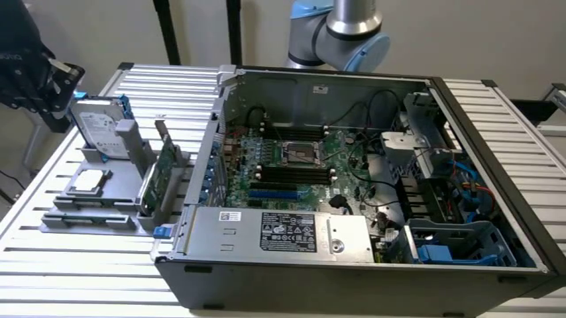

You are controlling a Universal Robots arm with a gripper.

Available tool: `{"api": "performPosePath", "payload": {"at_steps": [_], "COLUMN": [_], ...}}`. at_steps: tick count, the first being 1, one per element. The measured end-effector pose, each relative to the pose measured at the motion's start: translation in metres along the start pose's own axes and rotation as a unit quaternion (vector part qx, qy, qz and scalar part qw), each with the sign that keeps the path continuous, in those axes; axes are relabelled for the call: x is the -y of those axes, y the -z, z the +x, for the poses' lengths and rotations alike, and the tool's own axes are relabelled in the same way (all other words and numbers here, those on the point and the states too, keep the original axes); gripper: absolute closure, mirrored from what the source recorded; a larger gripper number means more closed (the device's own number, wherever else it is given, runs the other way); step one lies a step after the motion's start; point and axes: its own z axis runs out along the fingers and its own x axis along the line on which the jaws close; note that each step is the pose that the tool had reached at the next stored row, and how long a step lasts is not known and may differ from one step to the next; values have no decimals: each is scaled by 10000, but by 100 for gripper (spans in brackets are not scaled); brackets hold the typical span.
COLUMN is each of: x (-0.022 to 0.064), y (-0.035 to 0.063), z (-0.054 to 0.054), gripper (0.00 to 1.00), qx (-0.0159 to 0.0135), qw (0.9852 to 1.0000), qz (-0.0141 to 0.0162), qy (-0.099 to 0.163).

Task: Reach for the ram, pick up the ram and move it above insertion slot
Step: 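Reach for the ram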

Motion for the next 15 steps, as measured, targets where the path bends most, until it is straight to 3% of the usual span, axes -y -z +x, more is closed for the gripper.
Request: {"api": "performPosePath", "payload": {"at_steps": [3,15], "x": [36,39], "y": [-27,-34], "z": [10,31], "gripper": [89,89], "qx": [0,0], "qw": [10000,10000], "qz": [10,11], "qy": [0,26]}}
